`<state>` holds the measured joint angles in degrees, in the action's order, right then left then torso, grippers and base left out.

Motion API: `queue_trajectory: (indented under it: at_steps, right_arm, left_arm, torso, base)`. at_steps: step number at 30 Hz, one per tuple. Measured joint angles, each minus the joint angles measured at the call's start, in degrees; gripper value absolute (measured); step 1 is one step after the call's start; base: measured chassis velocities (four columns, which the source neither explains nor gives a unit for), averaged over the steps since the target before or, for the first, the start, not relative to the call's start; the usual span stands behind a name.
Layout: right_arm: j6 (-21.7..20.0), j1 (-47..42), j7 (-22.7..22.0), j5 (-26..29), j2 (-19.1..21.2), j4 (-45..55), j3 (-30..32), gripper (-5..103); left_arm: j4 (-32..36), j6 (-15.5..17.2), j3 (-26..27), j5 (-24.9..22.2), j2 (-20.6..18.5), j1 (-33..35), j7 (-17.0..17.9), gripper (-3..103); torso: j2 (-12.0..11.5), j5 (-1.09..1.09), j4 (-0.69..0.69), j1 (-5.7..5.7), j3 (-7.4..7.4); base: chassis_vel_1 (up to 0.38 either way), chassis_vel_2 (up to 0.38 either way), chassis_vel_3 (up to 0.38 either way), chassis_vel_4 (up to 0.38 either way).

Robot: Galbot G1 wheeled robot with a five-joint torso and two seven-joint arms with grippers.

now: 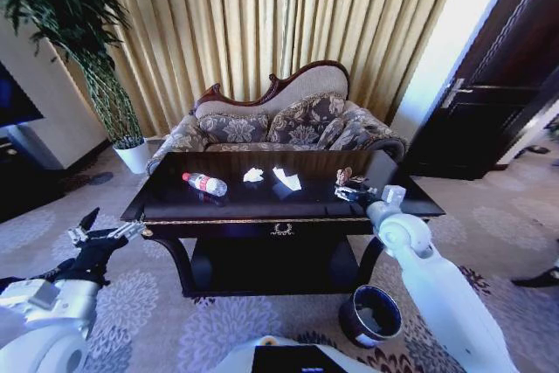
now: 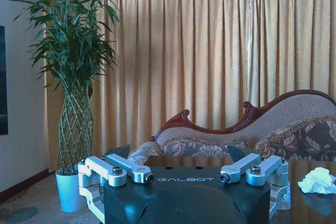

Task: Move to the front of the table and place the trash on the table into the trash bin.

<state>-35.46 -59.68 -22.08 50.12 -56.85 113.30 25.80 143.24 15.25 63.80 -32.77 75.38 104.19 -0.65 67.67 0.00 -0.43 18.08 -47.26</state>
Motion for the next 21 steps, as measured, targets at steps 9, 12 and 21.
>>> queue_trajectory:
  at_steps: [9, 12, 21]
  right_arm:
    - [0.24, 3.89, -1.21, 0.69, -1.86, -3.09, -2.36, 100]
    - [1.33, 5.88, -1.23, -1.47, -2.5, -5.7, -3.73, 100]
    - [2.89, 8.13, -1.15, -3.19, -2.52, -8.72, -5.02, 100]
  left_arm:
    - [0.0, -0.09, -0.27, 1.03, 0.16, 0.04, 0.02, 100]
    - [0.0, -0.47, -0.13, 1.24, 0.09, 0.09, 0.02, 100]
    - [0.0, -0.63, -0.48, 1.23, -0.04, -0.43, 0.02, 100]
  torso:
    - [0.0, -0.01, 0.0, 0.0, 0.0]
    - [0.0, -0.01, 0.01, 0.01, 0.0]
    - [0.0, -0.01, 0.0, 0.0, 0.0]
  base:
    - [0.0, 0.0, 0.0, 0.0]
    - [0.0, 0.0, 0.0, 0.0]
    - [0.0, 0.0, 0.0, 0.0]
